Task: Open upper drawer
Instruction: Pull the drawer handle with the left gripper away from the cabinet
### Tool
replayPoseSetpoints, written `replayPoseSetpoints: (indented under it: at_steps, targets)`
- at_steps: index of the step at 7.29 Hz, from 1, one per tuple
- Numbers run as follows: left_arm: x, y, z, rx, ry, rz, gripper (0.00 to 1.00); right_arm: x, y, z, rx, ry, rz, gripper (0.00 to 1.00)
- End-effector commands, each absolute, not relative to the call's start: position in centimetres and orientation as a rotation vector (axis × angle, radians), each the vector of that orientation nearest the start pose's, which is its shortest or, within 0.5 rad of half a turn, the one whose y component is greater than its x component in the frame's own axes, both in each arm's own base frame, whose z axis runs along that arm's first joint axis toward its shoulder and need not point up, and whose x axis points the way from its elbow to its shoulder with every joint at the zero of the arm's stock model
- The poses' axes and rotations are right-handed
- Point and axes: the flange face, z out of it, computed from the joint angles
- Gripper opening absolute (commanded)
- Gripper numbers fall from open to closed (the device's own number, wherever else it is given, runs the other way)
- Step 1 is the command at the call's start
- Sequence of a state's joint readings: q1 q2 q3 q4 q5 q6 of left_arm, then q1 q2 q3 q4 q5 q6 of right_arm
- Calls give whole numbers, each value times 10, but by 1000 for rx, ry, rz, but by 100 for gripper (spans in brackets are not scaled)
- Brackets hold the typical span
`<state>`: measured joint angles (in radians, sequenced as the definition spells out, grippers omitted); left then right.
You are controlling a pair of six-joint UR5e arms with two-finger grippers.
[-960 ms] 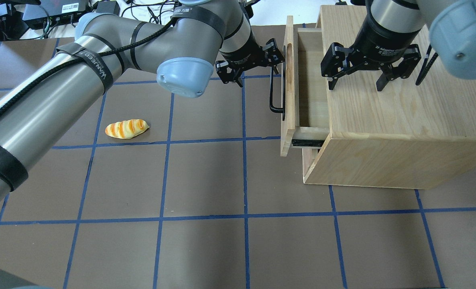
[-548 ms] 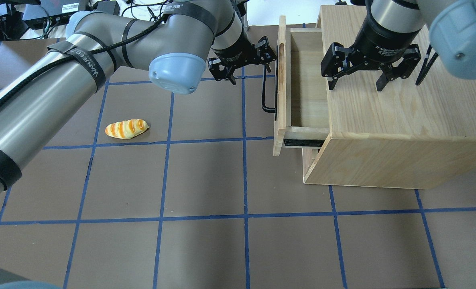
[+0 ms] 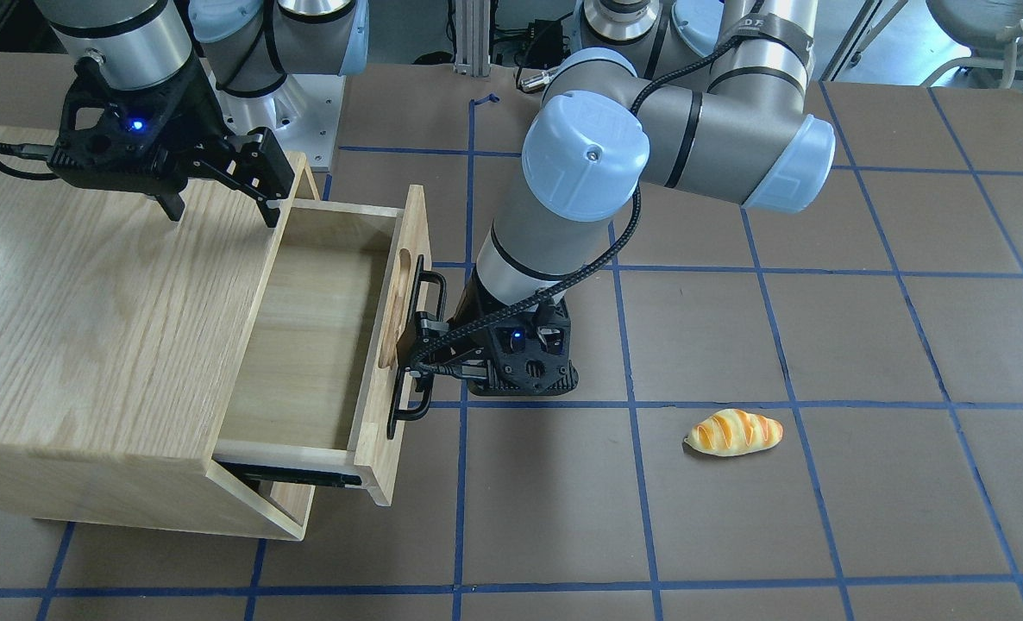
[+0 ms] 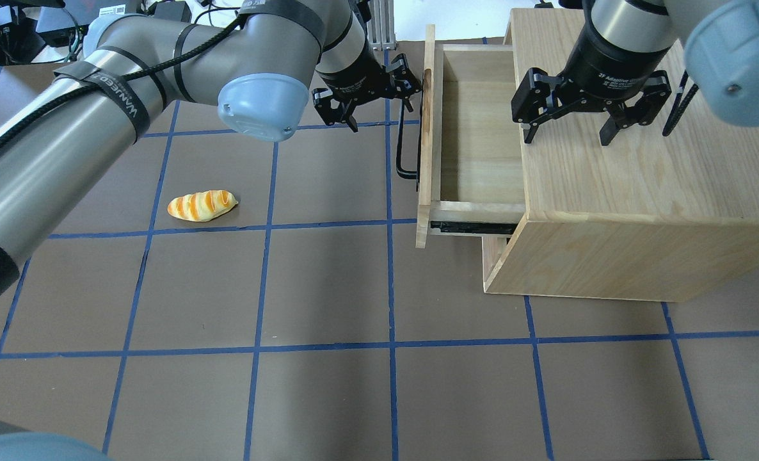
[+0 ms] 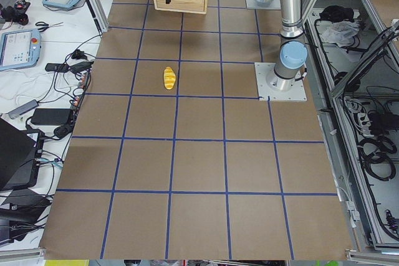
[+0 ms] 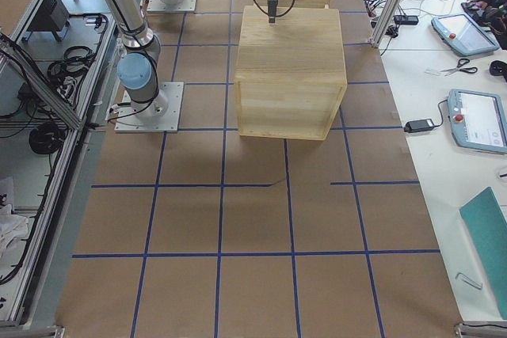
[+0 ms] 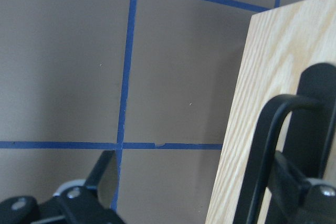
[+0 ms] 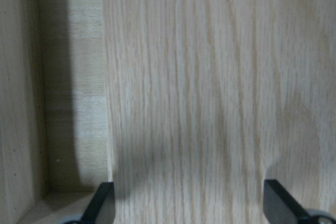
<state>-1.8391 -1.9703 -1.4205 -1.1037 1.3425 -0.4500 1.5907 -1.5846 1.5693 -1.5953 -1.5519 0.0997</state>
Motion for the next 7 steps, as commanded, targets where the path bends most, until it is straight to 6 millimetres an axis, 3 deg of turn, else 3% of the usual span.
replayPoseSetpoints:
  at_steps: [1,7]
  targets:
    - [-309,-606,384,-283,3406,-217,100,145,-487,498,124,3116,-60,100]
    - [-277,-617,390,-317,3396,-231,100,145,-487,498,124,3116,-60,100]
